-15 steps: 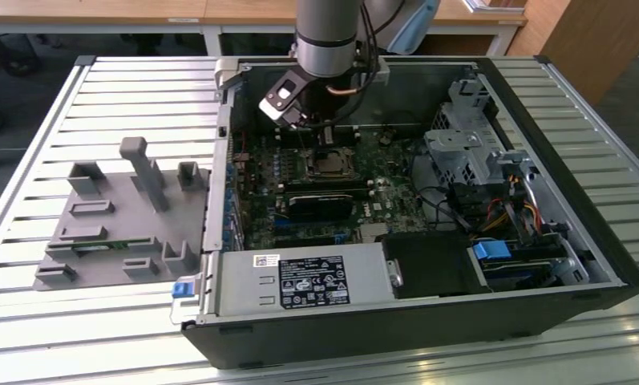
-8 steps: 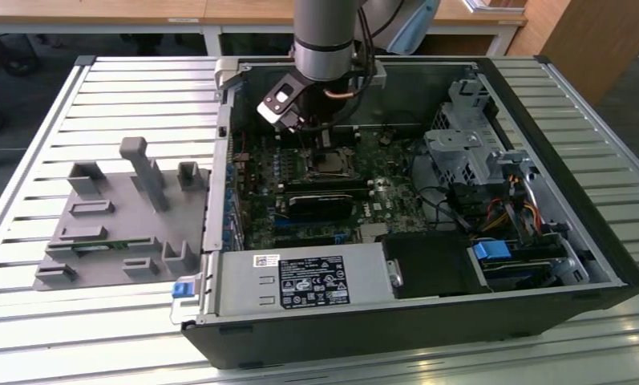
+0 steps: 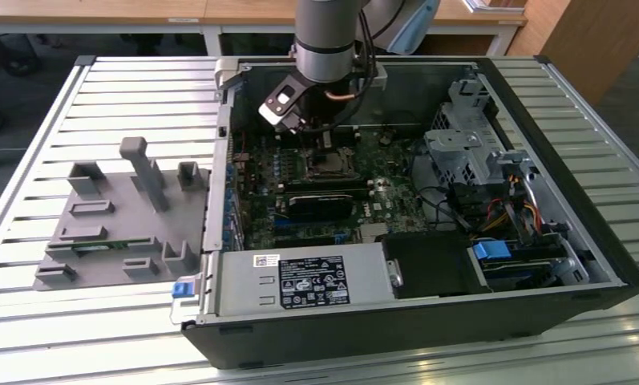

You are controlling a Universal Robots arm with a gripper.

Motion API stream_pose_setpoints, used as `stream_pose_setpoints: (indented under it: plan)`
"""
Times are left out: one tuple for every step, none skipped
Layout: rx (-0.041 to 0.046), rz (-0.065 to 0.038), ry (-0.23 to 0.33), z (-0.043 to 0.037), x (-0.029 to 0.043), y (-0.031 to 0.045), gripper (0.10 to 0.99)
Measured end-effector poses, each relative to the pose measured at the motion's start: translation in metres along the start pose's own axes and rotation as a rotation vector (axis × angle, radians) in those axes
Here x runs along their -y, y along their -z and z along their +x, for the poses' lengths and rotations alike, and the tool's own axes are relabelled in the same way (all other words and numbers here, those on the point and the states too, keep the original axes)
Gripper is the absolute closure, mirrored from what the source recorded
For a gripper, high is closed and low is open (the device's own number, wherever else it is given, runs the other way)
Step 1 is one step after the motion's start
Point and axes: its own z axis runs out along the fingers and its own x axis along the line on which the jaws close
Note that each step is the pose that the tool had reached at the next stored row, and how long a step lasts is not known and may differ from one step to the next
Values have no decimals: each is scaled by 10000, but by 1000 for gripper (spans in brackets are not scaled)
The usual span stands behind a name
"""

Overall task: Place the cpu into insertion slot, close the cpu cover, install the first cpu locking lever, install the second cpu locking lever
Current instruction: 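Close the cpu cover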

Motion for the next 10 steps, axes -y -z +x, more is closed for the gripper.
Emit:
stream_pose_setpoints:
  plan:
    - [-2, -2, 0, 1, -11, -2, 980]
    - [-2, -3, 0, 1, -19, -2, 980]
    - [-2, -4, 0, 1, -25, -2, 980]
    - [-4, -5, 1, 1, -29, -3, 980]
    - [-4, -7, 1, 1, -31, 0, 980]
    - [-10, -11, 0, 3, -33, 9, 980]
    - [-8, -8, 0, 1, -33, 33, 980]
    - [-4, -5, 0, 0, -33, 65, 980]
    - [-4, -5, 0, 0, -34, 99, 980]
    - [-2, -4, 0, -1, -35, 130, 980]
